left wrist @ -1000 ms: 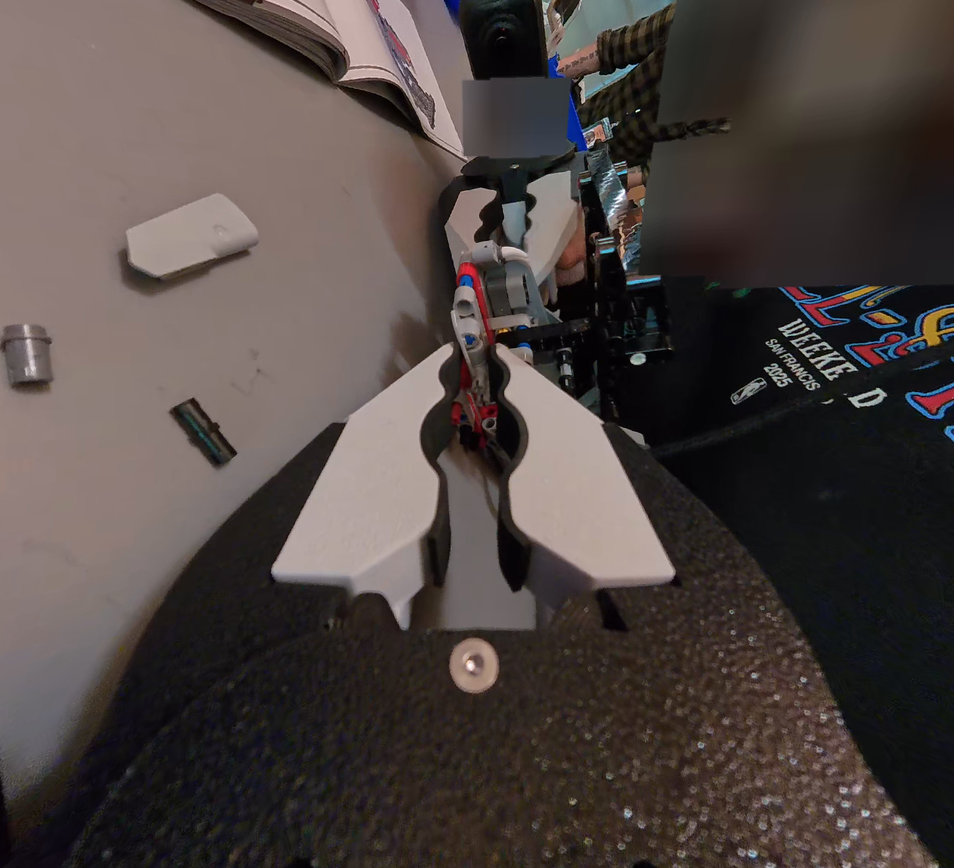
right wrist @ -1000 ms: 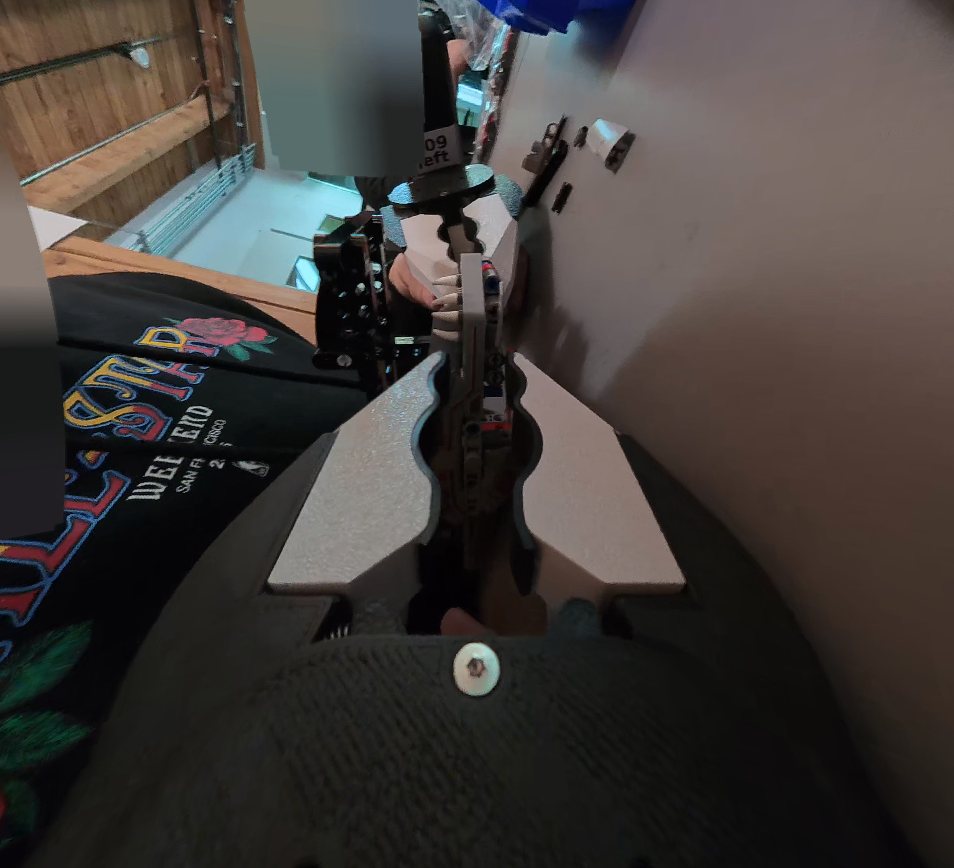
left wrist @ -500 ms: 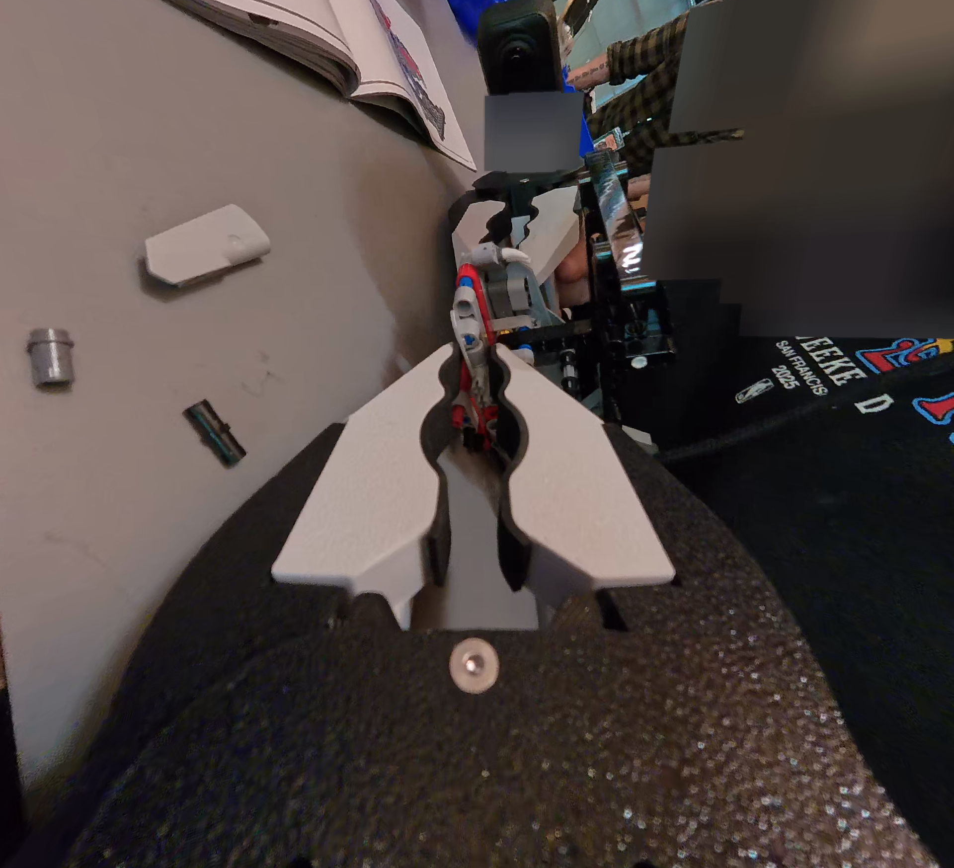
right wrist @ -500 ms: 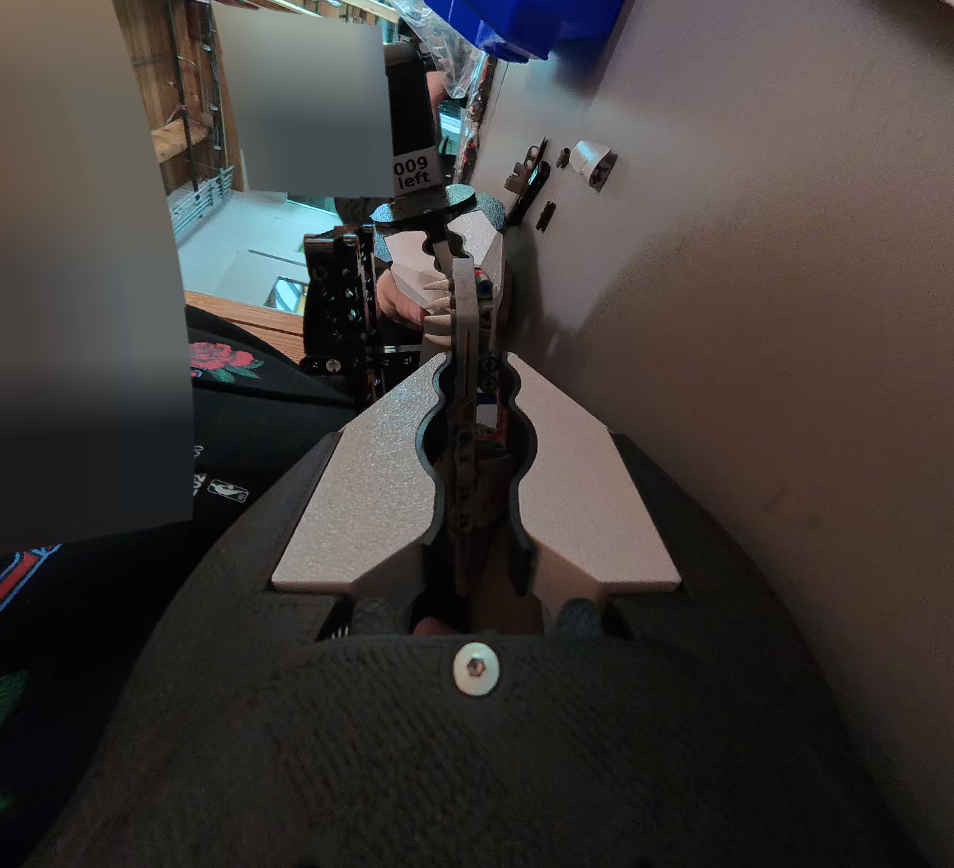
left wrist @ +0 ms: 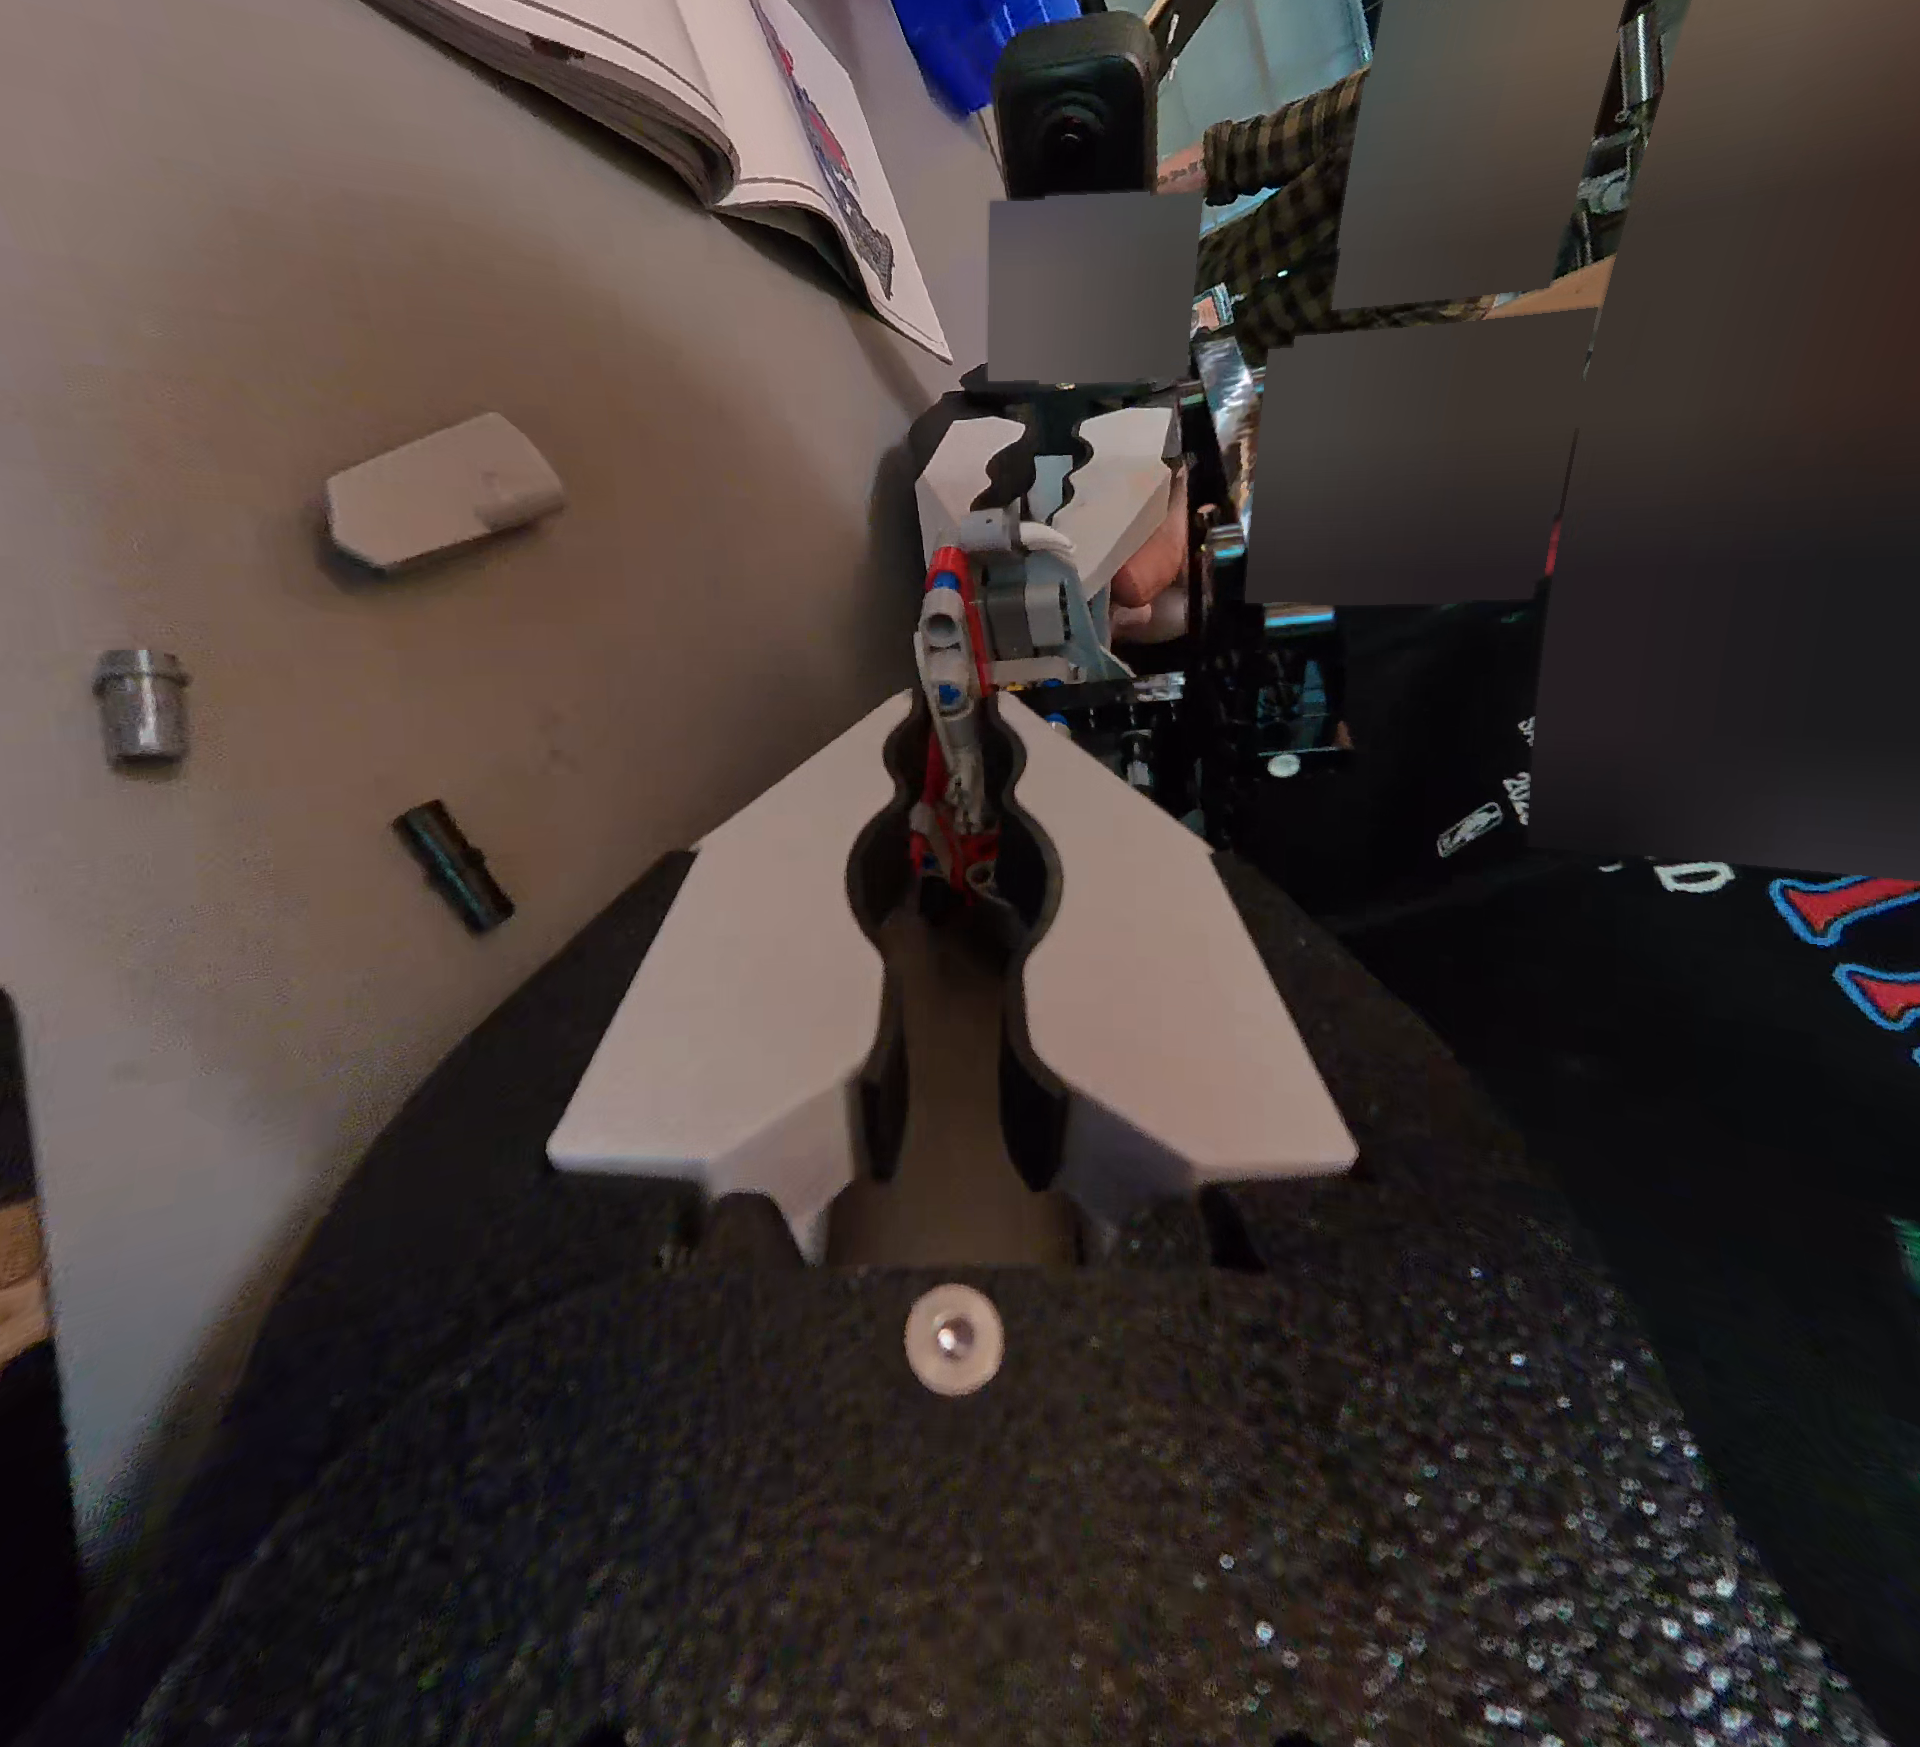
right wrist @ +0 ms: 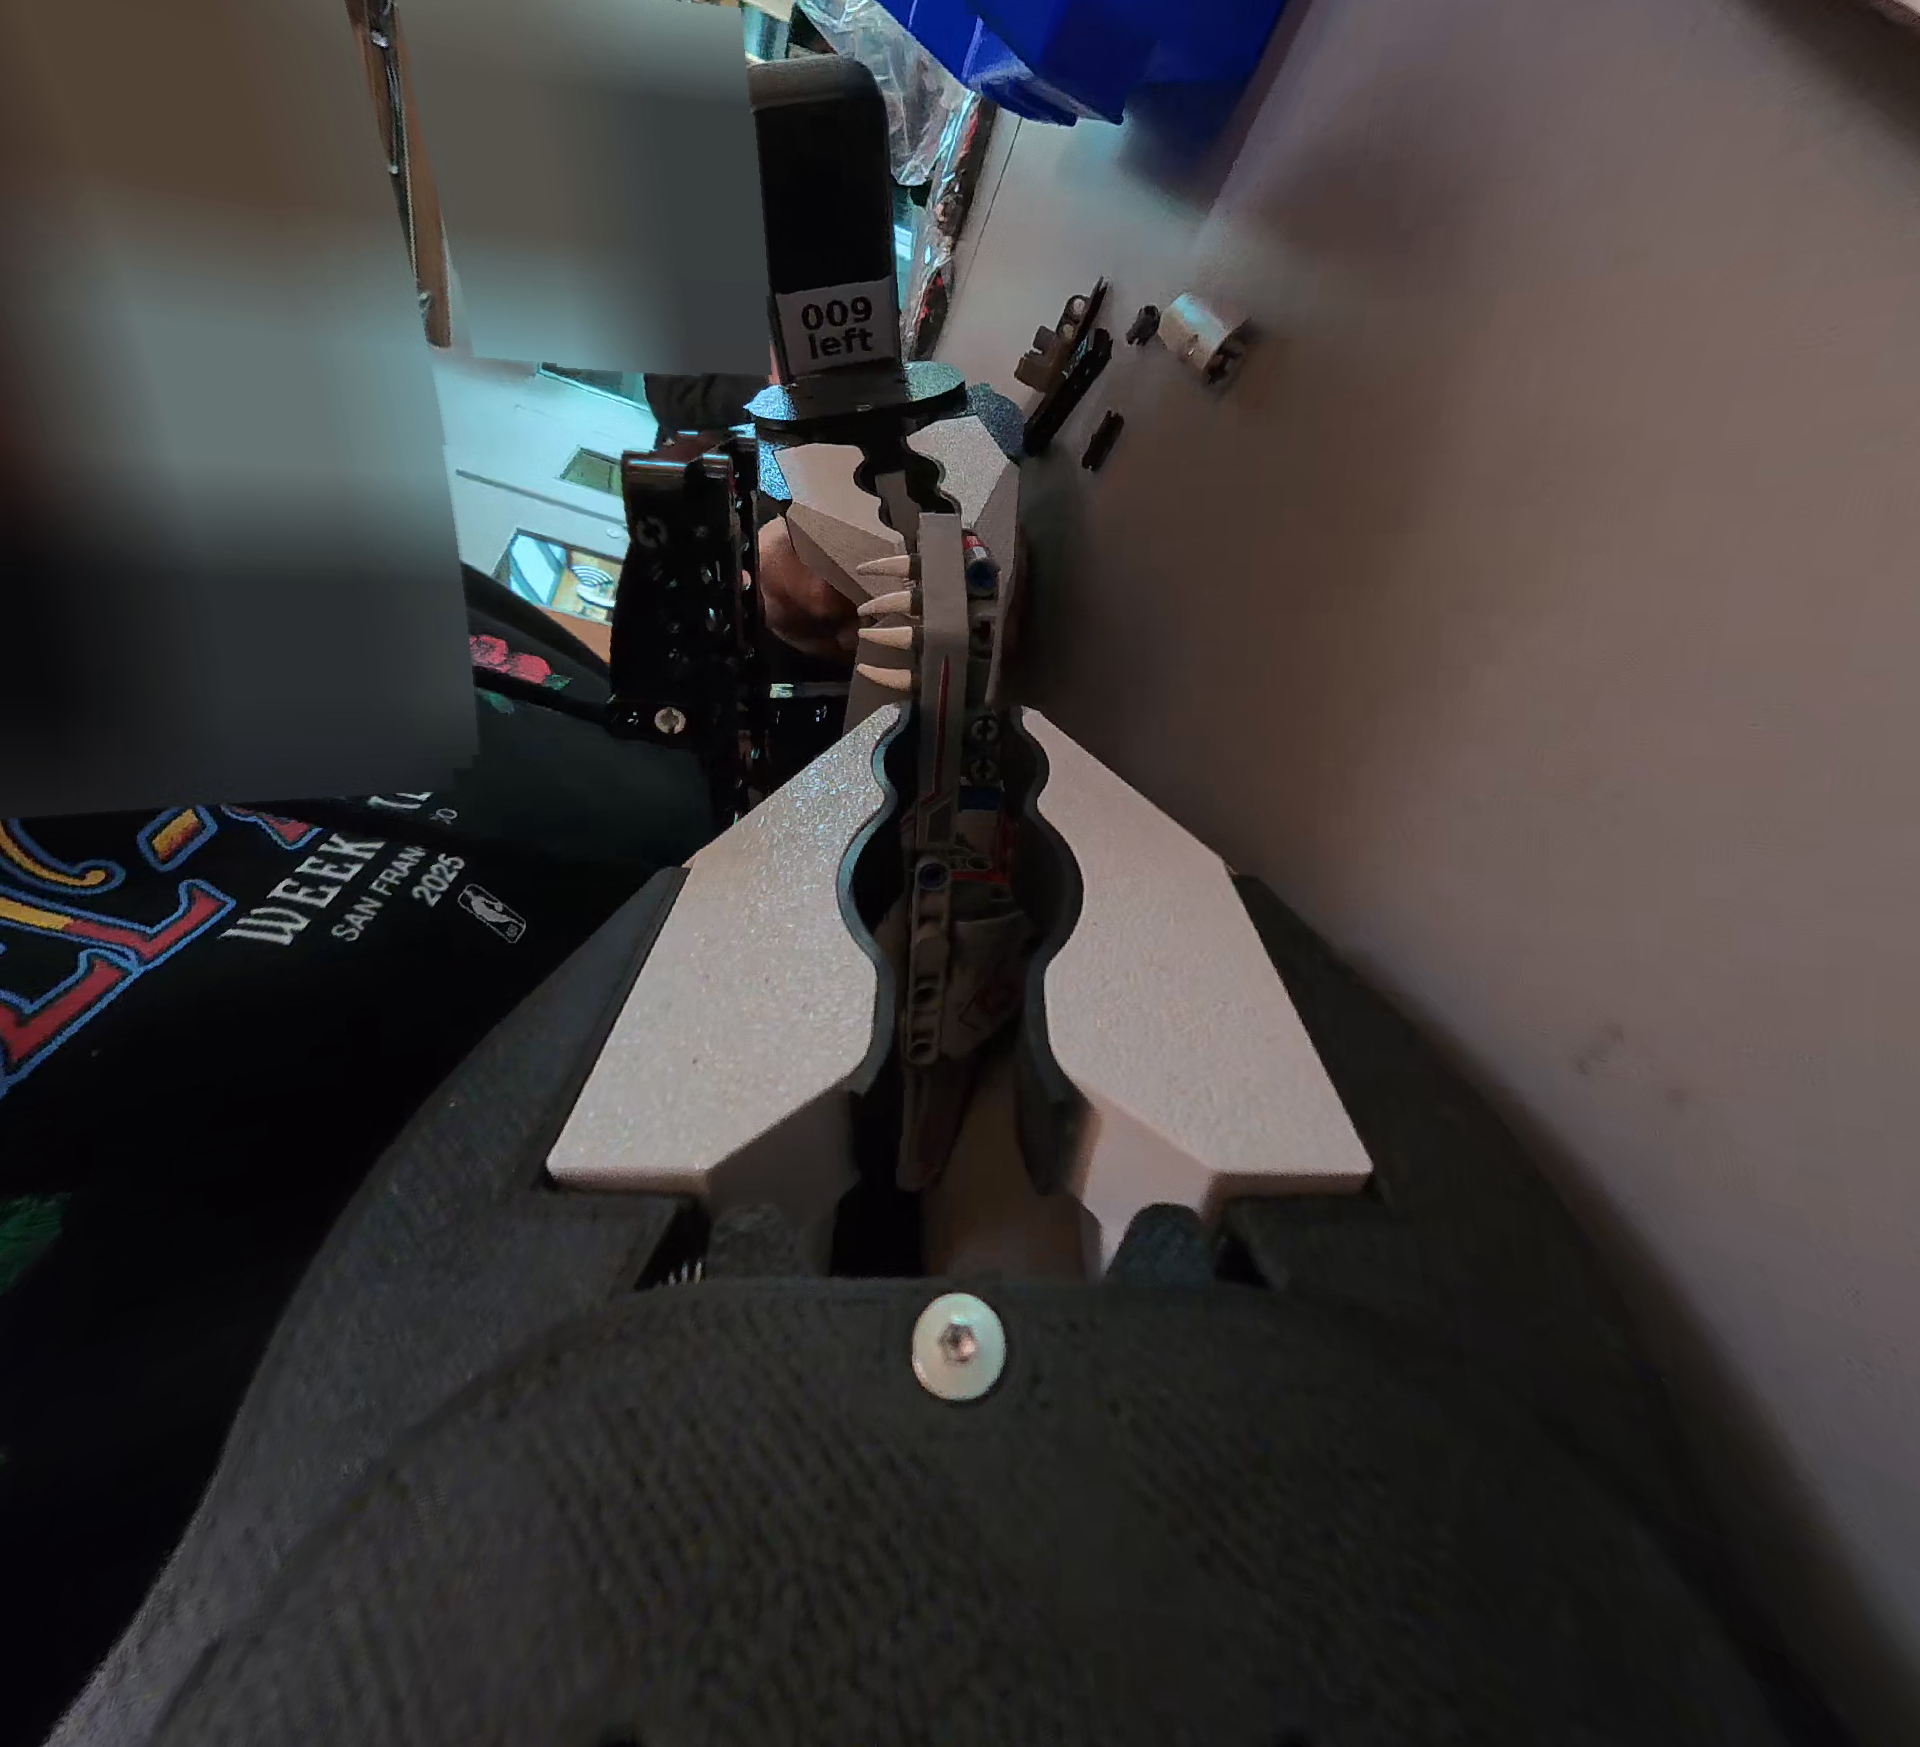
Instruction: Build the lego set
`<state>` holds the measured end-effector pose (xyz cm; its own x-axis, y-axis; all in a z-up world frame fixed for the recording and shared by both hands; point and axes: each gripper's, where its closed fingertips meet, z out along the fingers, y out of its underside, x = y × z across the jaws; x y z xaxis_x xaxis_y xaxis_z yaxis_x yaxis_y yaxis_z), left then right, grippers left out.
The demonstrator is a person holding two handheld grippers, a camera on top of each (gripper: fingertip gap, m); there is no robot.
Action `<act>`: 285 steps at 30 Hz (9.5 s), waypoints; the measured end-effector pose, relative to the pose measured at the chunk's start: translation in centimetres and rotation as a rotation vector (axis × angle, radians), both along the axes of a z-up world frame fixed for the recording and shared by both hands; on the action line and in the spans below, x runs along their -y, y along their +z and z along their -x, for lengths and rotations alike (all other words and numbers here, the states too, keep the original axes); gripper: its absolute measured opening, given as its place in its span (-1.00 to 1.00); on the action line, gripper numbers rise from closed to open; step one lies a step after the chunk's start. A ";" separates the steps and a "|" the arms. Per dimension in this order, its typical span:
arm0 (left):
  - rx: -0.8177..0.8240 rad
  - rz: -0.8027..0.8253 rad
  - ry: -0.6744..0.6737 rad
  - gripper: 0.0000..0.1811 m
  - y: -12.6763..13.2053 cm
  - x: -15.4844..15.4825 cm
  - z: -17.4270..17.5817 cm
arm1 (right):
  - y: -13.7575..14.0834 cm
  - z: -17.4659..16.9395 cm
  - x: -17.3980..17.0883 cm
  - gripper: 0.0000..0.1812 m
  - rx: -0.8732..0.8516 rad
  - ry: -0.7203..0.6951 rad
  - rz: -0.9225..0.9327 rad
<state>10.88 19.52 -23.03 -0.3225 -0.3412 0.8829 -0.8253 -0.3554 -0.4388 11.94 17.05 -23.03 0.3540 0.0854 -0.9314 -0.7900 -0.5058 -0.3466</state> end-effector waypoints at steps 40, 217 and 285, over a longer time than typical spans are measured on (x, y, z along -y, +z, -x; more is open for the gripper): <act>-0.126 0.065 -0.149 -0.94 -0.4 -0.5 -0.1 | -0.4 -0.2 -0.4 -0.84 -0.021 0.158 0.033; -0.068 -0.009 -0.273 -0.95 -0.6 0.7 -1.0 | 0.5 -2.3 0.2 -0.69 0.011 0.489 -0.004; 0.067 0.004 -0.180 -0.96 0.9 1.2 -2.3 | 0.9 -0.9 0.5 -0.70 -0.049 0.303 -0.059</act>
